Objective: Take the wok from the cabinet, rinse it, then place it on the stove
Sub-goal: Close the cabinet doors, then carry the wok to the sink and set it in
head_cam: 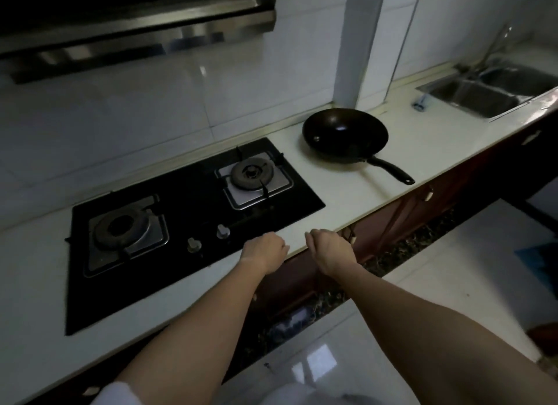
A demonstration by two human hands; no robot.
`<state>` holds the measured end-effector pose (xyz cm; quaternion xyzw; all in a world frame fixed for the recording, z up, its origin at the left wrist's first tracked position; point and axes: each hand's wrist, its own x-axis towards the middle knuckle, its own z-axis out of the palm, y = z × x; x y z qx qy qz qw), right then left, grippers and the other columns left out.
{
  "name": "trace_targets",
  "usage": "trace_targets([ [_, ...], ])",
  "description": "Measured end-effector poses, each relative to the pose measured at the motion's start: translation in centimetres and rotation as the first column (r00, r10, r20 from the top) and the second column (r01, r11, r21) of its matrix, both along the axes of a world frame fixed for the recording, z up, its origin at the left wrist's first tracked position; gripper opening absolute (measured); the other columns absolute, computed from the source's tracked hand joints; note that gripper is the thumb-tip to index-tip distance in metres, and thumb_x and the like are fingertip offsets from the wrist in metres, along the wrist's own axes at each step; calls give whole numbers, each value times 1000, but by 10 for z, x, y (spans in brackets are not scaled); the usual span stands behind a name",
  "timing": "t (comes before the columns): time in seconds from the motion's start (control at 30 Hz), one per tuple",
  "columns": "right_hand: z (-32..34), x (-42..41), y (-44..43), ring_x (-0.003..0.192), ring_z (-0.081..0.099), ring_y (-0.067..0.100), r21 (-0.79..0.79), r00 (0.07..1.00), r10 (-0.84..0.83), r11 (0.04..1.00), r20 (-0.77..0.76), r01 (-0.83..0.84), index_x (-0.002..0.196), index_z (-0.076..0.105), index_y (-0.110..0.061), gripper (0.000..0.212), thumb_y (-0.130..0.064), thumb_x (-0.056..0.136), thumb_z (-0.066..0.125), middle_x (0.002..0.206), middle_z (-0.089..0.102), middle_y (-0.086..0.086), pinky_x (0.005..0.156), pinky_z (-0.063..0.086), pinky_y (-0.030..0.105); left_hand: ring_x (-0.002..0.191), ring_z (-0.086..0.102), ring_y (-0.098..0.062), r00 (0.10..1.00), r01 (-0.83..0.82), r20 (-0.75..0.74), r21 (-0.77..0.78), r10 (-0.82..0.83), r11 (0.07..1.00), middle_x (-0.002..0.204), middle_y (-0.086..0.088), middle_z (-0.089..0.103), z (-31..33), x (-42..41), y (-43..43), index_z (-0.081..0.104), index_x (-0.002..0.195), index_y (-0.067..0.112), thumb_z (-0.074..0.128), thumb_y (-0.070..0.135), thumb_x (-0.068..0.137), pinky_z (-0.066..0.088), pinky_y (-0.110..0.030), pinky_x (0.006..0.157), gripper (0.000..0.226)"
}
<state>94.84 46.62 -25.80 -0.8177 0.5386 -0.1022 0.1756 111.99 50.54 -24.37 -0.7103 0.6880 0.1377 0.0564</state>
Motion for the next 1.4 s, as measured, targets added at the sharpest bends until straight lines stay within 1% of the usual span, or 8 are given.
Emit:
trace_targets([
  [0.2, 35, -64, -74, 82, 62, 34, -86, 999, -40, 995, 16, 41, 82, 50, -16, 36, -37, 106, 33, 82, 55, 4, 64, 38, 34, 93, 66, -31, 982, 82, 173, -17, -78, 997, 109, -7, 67, 29, -51, -63, 65, 107, 17, 35, 29, 105, 51, -40, 74, 32],
  [0.57, 46, -126, -182, 85, 61, 39, -154, 992, -106, 981, 61, 115, 80, 50, -10, 34, -26, 106, 34, 88, 62, 14, 73, 48, 44, 99, 62, -34, 994, 97, 61, -48, -94, 994, 114, -11, 61, 31, -110, -177, 64, 112, 13, 31, 29, 108, 53, -47, 81, 37],
  [0.83, 38, -161, -253, 112, 60, 38, -20, 968, -247, 969, 41, 248, 132, 59, -10, 42, -31, 105, 35, 121, 63, 15, 94, 49, 46, 91, 61, -27, 985, 4, -175, 63, 7, 998, 110, -8, 65, 15, -149, -270, 62, 101, 15, 36, 21, 101, 50, -39, 77, 27],
  [0.93, 31, -172, -270, 131, 49, 36, 139, 958, -284, 949, -23, 285, 150, 38, -7, 56, -39, 105, 39, 146, 48, 16, 107, 42, 46, 93, 60, -23, 842, -187, -489, 133, 228, 973, 115, -6, 64, 10, -164, -294, 60, 111, 17, 41, 35, 102, 47, -33, 77, 28],
  [1.03, 18, -176, -288, 131, 50, 36, 286, 943, -332, 904, 5, 317, 148, 36, -3, 64, -47, 102, 44, 145, 45, 18, 105, 44, 43, 91, 63, -29, 651, -331, -638, 247, 411, 910, 123, -23, 64, 5, -182, -318, 57, 129, 0, 43, 38, 102, 42, -30, 70, 49],
  [1.1, 12, -180, -306, 119, 58, 35, 370, 945, -327, 877, -7, 306, 138, 45, -2, 64, -53, 99, 49, 131, 56, 18, 92, 49, 38, 98, 64, -33, 573, -356, -657, 339, 490, 871, 118, -24, 65, 2, -192, -330, 55, 134, -3, 41, 39, 103, 45, -32, 76, 54],
  [1.2, 9, -185, -332, 88, 65, 30, 617, 968, -249, 766, 26, 180, 114, 61, 1, 57, -53, 95, 58, 104, 67, 16, 73, 51, 35, 78, 54, -18, 468, -417, -657, 425, 591, 804, 106, -8, 58, 1, -208, -337, 51, 138, 6, 36, 39, 106, 45, -32, 75, 48],
  [1.4, -1, -191, -352, 69, 68, 26, 826, 904, -344, 564, 255, -18, 93, 62, -1, 30, -29, 93, 69, 92, 68, 16, 71, 61, 39, 94, 57, -26, 262, -552, -666, 490, 699, 674, 119, -13, 64, -4, -238, -350, 62, 127, 9, 41, 39, 105, 45, -33, 80, 42],
])
